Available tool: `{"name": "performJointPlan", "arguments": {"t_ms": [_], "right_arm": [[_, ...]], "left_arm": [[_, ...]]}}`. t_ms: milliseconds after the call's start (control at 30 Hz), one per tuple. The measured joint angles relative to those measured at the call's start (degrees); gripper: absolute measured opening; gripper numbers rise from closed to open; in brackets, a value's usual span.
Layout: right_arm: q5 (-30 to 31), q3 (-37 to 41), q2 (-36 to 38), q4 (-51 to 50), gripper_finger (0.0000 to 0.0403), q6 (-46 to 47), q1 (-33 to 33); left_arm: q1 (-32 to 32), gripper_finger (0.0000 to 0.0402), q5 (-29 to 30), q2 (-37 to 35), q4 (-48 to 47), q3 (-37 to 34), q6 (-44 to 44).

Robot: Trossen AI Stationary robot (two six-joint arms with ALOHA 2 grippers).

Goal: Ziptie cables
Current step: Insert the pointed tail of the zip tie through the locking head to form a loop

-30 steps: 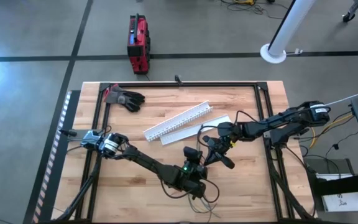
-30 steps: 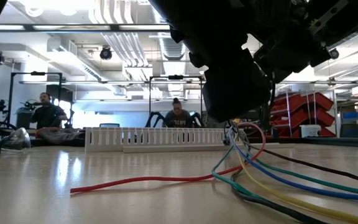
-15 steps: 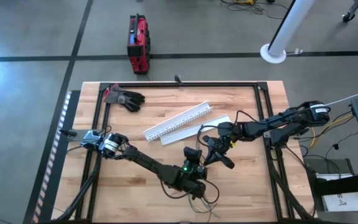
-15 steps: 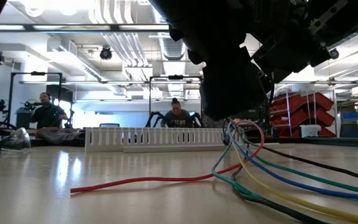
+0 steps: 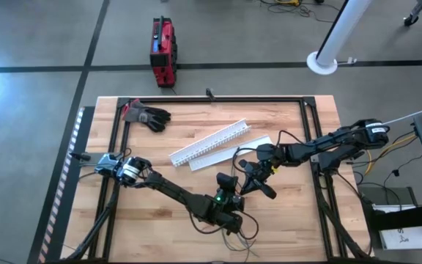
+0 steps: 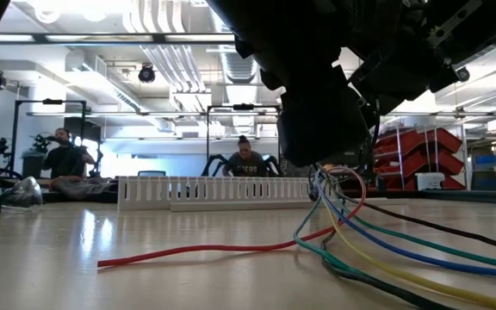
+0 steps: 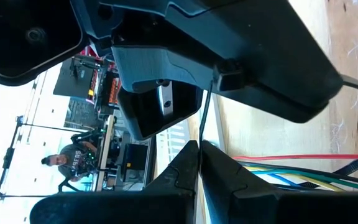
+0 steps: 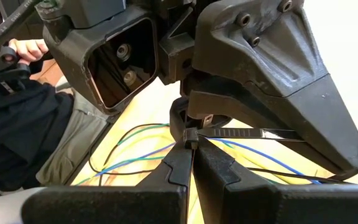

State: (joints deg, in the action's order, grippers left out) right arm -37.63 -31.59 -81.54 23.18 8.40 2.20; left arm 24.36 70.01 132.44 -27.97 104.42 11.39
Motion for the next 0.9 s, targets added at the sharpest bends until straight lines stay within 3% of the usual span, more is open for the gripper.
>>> {"name": "performJointPlan", "arguments": {"t_ms": [900], "right_arm": [[0.1, 0.0, 0.0, 0.0, 0.0, 0.0, 0.0]], "left_arm": [[-0.4, 0.0, -0.1, 0.0, -0.2, -0.4, -1.0]]}}
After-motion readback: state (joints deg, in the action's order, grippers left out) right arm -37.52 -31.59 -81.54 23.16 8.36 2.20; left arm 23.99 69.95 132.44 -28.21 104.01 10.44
